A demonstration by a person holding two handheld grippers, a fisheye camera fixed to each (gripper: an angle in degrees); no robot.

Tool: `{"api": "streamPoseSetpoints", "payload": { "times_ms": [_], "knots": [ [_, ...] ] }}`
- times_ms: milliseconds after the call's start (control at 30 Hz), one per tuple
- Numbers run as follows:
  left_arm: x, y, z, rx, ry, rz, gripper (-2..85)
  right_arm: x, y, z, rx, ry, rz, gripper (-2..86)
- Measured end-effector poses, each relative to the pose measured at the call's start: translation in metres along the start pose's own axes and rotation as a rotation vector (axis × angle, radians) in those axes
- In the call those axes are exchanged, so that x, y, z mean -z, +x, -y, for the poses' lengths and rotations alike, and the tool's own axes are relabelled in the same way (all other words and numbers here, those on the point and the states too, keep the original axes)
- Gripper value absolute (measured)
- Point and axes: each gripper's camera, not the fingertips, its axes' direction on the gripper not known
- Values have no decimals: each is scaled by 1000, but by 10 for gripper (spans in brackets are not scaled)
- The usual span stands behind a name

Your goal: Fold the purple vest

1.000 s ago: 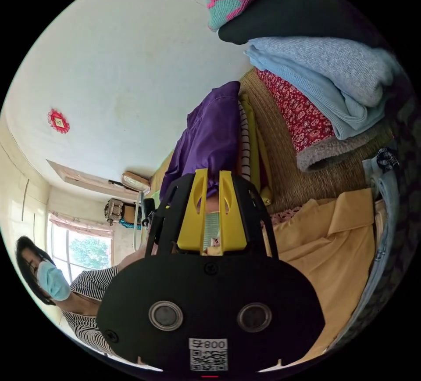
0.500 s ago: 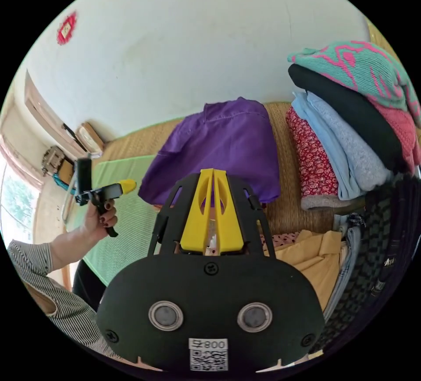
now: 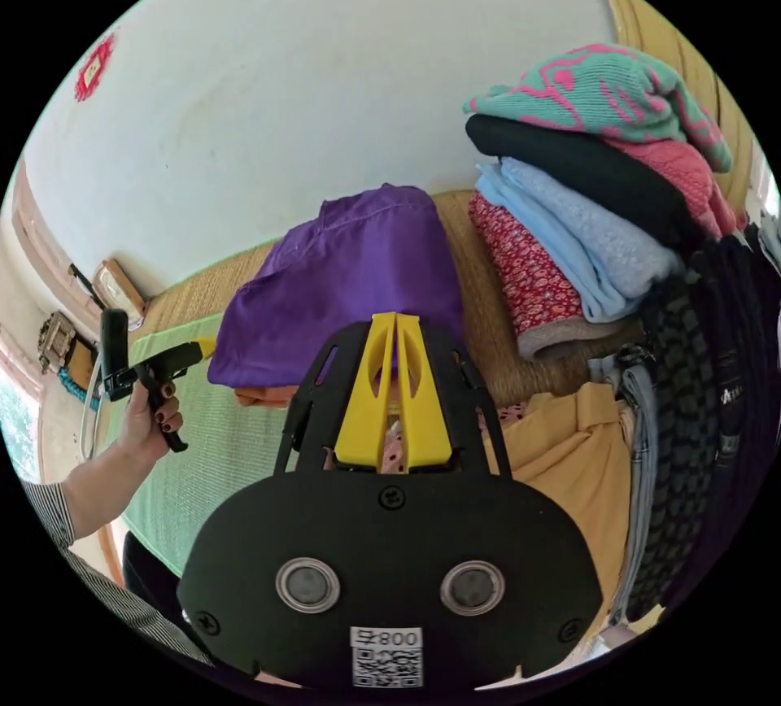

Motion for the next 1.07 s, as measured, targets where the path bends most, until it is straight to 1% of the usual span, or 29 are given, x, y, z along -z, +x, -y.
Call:
{"api": "streamPoseSetpoints", "payload": {
  "times_ms": [33,100,167,233,333,367,433,500,533,567,600,633,700,767,800,833,967,1033,1067],
  "knots": [
    [-8,-1,-2,14,-46,41,0,-5,2,1,-13,-22,-2,0],
    [-11,-4,-8,45,-49,6,0,-30,18,1,-113,-149,54,0],
    [-4,-3,-19,67,-10,-27,0,-19,18,-7,-158,-91,83,0],
    [9,4,-37,42,0,-77,0,-4,11,-17,-164,-53,72,0],
    [30,15,-80,-7,-37,-78,1,32,-18,-44,-75,3,116,0],
    [33,17,-91,-18,-57,-76,1,49,-39,-63,-9,22,153,0],
    [45,31,-140,-59,-160,-24,1,72,-82,-104,118,10,165,0],
    [51,43,-181,-65,-254,57,1,82,-143,-175,254,-79,103,1],
    [54,50,-208,-63,-314,112,2,81,-157,-196,285,-108,83,1],
    [55,54,-221,-60,-344,146,2,77,-182,-236,308,-168,32,0],
    [56,60,-245,-50,-401,223,2,70,-204,-274,326,-225,2,0],
    [56,63,-266,-13,-445,300,2,65,-214,-292,340,-257,-11,0],
    [54,69,-289,-3,-492,357,2,42,-242,-344,338,-383,-58,1],
    [48,74,-305,-24,-522,450,2,26,-252,-366,304,-435,-86,1],
    [45,79,-311,-62,-506,477,2,30,-257,-372,296,-379,-106,1],
    [42,81,-316,-85,-501,495,2,29,-259,-374,300,-372,-119,1],
    [42,75,-324,-33,-478,450,2,32,-264,-377,255,-366,-123,2],
    [43,68,-331,-11,-457,406,2,37,-258,-370,210,-394,-70,3],
    [44,67,-333,-2,-456,395,2,46,-253,-364,182,-384,-9,4]
  ]
}}
